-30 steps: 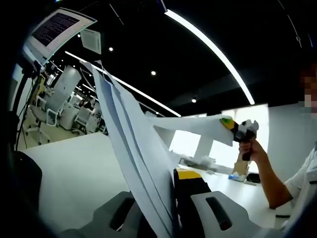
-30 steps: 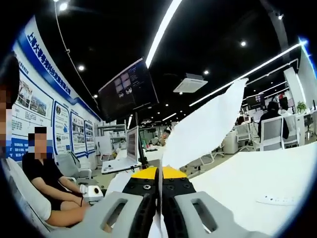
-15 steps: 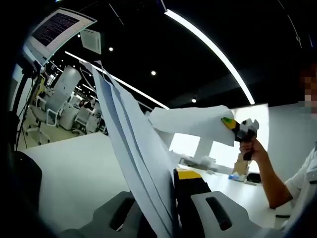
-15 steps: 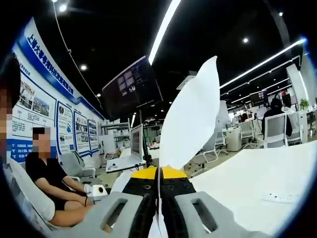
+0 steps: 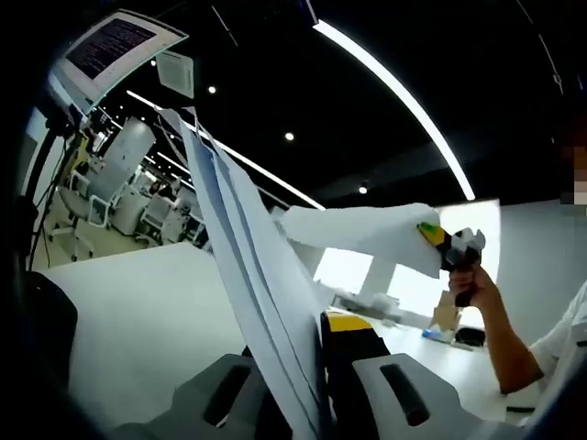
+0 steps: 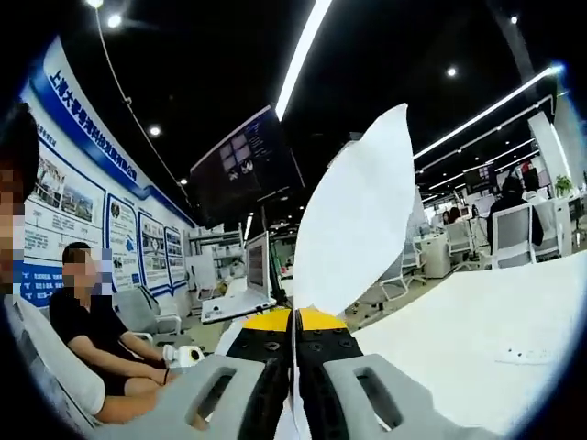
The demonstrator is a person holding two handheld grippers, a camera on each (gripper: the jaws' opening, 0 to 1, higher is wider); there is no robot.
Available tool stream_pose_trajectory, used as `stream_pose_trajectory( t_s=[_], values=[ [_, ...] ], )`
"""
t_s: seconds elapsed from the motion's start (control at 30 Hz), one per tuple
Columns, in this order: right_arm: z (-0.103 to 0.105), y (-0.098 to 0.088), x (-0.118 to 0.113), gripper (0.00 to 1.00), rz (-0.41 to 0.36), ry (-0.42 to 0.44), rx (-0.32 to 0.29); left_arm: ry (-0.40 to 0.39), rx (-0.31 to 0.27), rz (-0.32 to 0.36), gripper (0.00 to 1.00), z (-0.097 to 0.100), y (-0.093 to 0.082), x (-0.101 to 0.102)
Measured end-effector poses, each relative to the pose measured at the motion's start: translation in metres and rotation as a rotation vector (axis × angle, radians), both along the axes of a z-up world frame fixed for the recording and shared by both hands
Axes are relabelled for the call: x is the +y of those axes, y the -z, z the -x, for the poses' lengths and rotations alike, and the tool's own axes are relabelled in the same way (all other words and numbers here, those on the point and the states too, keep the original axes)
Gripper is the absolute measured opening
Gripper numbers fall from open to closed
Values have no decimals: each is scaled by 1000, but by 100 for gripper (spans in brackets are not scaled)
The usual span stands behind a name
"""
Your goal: Organize the stack of printing papers by aligning and flattening the scattered papers on the table
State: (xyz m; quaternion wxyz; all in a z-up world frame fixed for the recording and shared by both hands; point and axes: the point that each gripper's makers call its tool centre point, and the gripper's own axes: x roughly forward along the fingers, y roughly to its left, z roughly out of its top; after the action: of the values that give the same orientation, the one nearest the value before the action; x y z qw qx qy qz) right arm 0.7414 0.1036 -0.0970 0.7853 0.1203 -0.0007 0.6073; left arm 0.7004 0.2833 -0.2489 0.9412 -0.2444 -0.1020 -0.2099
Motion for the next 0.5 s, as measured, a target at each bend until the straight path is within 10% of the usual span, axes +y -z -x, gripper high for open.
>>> stream_pose_trajectory(
  t_s=[0.5],
  values=[
    [-5,2,-22,0,-96,67,47,55,-20,145,8,-17,-9,-22]
  ],
)
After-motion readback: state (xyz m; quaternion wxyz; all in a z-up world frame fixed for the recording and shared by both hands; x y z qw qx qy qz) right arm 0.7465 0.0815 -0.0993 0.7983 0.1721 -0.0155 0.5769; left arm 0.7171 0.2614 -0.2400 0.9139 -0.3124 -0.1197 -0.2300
